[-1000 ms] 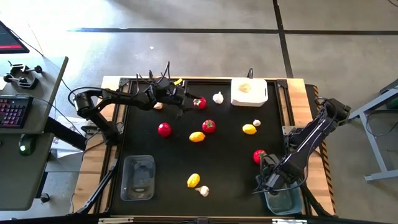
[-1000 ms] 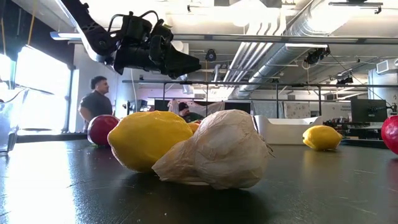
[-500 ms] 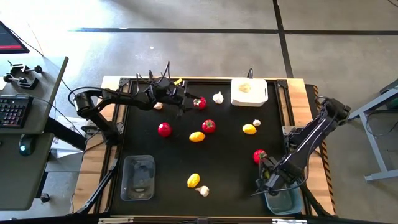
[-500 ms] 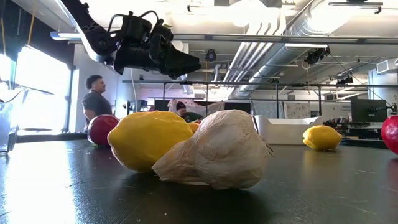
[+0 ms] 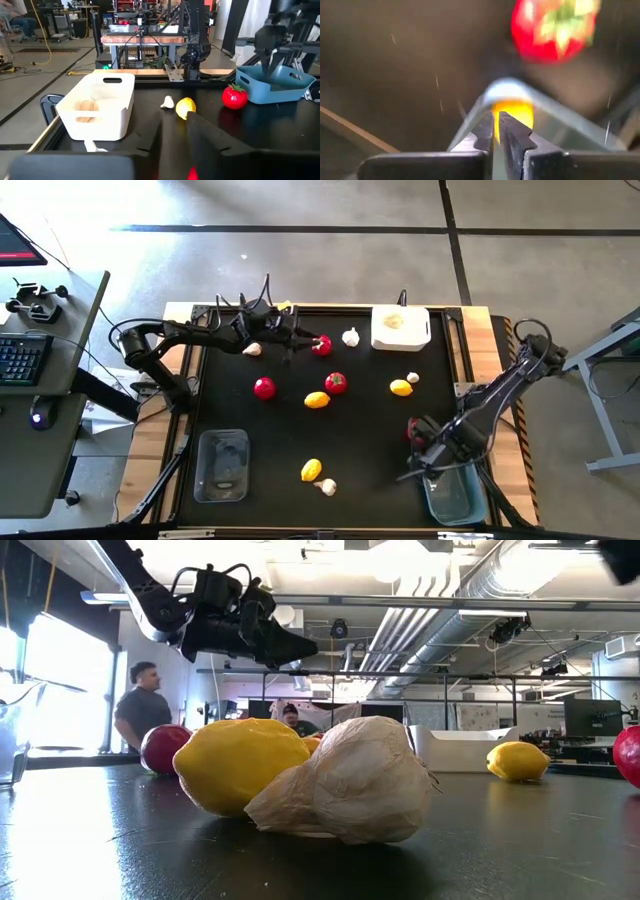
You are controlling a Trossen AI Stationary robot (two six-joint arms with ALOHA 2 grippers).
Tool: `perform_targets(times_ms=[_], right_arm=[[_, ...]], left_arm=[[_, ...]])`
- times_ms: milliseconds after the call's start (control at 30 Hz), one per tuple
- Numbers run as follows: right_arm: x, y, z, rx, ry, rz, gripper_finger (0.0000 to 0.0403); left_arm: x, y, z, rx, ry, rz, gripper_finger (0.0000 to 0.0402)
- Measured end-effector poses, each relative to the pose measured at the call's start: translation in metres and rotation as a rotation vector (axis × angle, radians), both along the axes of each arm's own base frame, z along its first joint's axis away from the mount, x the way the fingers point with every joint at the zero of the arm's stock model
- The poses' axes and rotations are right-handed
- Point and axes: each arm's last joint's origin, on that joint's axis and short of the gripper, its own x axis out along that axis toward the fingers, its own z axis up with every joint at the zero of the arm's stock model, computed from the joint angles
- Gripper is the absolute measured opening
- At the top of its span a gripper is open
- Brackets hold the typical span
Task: Sort produce into baskets
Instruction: Put the tomato into the transparent bin
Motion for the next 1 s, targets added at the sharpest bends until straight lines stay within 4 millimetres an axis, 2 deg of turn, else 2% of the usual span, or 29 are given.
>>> perform_targets(times_ms=[167, 267, 400, 700, 867, 1000], right_arm=[[0.008, -0.026, 0.002, -0.102, -0.117, 0.099, 0.0004], [0.013, -0.040, -0.003, -0.147, -0.179, 0.151, 0.0001], [0.023, -0.058, -0.020, -0.176, -0.275, 0.220, 0.0001], [0.047, -0.092, -0.063, -0.127, -0.637, 0.303, 0.0000], [0.049, -0.105, -0.064, -0.108, -0.607, 0.327, 0.0000], [0.052, -0.109, -0.053, -0.063, -0.552, 0.319, 0.0000]], left_arm=[[-0.001, -0.001, -0.002, 0.002, 0.006, -0.001, 0.0007], [-0.003, -0.002, -0.005, 0.014, 0.004, -0.002, 0.0006], [-0.005, -0.003, -0.010, 0.005, 0.017, -0.002, 0.0002], [-0.004, -0.006, -0.010, -0.003, 0.022, -0.012, 0.0000], [-0.004, -0.007, -0.011, -0.025, 0.032, -0.011, 0.0000], [-0.004, -0.007, -0.012, -0.033, 0.044, -0.011, 0.0000]])
